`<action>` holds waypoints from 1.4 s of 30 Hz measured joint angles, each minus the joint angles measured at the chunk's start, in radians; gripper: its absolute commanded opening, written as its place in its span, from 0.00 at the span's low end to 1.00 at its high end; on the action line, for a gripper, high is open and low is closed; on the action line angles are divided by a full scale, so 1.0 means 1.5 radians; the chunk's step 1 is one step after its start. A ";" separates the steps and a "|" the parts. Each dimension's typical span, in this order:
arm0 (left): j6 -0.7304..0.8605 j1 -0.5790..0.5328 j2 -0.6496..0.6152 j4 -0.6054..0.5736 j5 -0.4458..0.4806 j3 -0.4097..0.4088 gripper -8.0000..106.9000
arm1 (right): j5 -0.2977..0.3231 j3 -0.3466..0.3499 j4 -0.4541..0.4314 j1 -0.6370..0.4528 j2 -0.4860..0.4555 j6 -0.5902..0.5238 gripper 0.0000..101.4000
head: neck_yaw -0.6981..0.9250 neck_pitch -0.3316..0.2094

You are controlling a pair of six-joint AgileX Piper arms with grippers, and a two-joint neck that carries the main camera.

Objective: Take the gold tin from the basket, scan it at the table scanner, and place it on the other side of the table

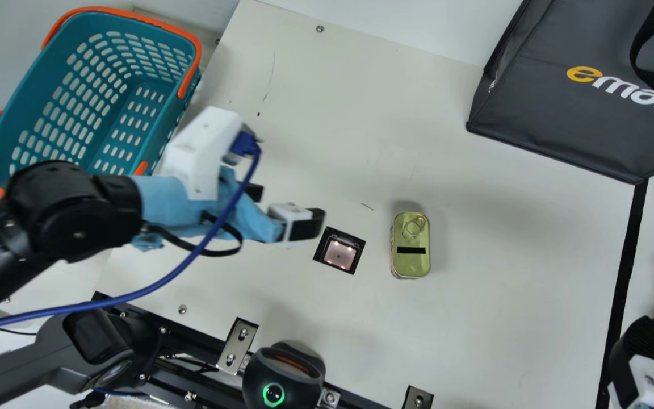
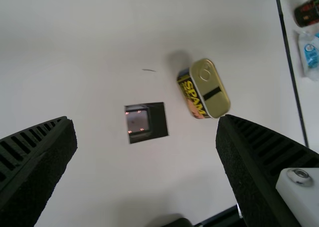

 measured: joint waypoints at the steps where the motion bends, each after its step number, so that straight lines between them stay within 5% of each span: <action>1: 0.005 0.016 -0.011 0.008 0.011 -0.003 0.85 | 0.000 0.000 0.000 0.000 0.000 0.000 0.94 | 0.000 0.000; 12: 0.045 0.154 -0.096 0.149 0.113 -0.059 0.85 | 0.000 0.000 0.000 0.000 0.000 0.000 0.94 | 0.001 0.000; 23: 0.081 0.223 -0.139 0.244 0.137 -0.084 0.85 | 0.000 0.000 0.000 0.000 0.000 0.000 0.94 | -0.008 0.000; 42: 0.081 0.223 -0.139 0.244 0.136 -0.084 0.85 | 0.001 -0.001 0.000 0.002 0.003 0.000 0.94 | -0.231 0.000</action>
